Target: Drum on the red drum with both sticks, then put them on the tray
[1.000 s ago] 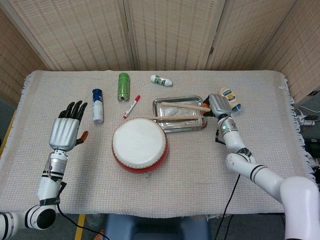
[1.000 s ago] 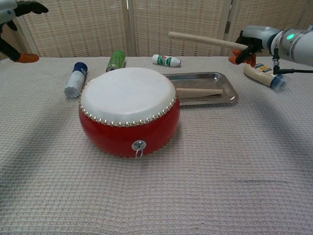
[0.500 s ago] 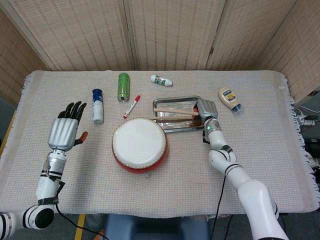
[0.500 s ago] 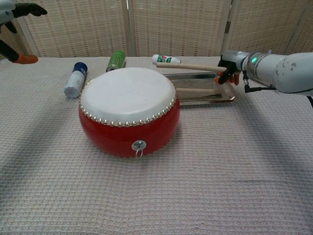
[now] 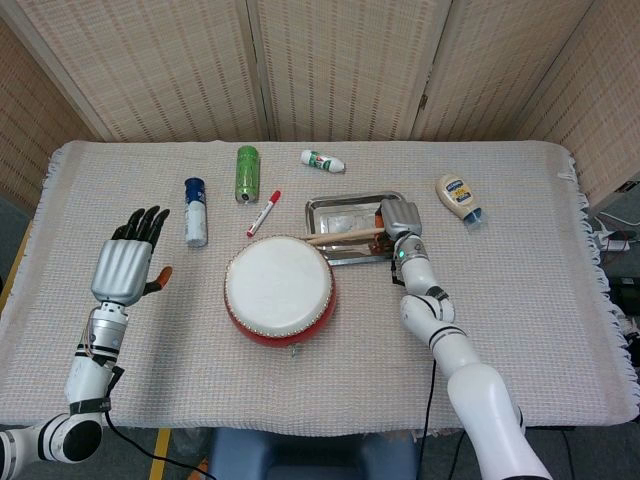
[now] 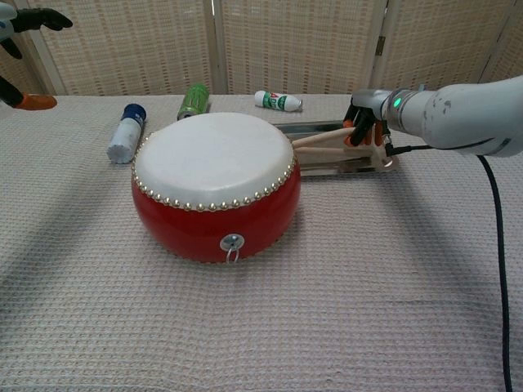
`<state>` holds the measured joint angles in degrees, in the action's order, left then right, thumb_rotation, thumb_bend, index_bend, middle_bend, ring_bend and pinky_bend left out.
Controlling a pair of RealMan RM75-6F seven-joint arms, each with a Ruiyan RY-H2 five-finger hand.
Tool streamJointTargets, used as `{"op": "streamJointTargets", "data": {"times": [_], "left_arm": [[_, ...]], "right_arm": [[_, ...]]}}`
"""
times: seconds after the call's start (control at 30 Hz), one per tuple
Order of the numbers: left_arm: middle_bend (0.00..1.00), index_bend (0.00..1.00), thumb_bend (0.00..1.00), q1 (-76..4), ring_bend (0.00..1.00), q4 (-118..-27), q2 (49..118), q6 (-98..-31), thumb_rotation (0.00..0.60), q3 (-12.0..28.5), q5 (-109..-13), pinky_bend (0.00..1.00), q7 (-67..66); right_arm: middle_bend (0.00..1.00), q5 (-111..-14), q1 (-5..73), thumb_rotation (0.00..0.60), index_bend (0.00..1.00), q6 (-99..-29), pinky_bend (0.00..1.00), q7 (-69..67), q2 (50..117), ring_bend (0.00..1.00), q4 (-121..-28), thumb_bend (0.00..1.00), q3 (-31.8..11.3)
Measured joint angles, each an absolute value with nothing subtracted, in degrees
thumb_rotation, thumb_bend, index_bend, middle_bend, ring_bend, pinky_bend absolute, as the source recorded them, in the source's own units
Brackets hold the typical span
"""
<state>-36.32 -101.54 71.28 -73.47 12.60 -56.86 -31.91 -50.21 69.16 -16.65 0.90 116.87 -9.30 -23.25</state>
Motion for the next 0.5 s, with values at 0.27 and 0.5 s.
{"op": "streamJointTargets", "data": {"times": [0.27,0.5], "left_arm": [[0.02,0.00,0.32,-35.82,0.01,-101.85,70.97,-73.84,0.600,12.44,-58.17,0.23,-31.43],[0.01,0.00,0.32,-35.63,0.01,-102.00,70.76,-73.82,0.600,12.37,-58.80,0.23,-31.51]], "right_arm": [[0.53,-50.91,68.90,0.600,0.46,-17.70,0.47,1.23,116.31,0.39,-9.72,0.30,-24.66],[0.44,-52.12,67.49,0.600,0.30,-19.12,0.43,0.38,113.87,0.32,-12.43,0.27,-25.00]]}}
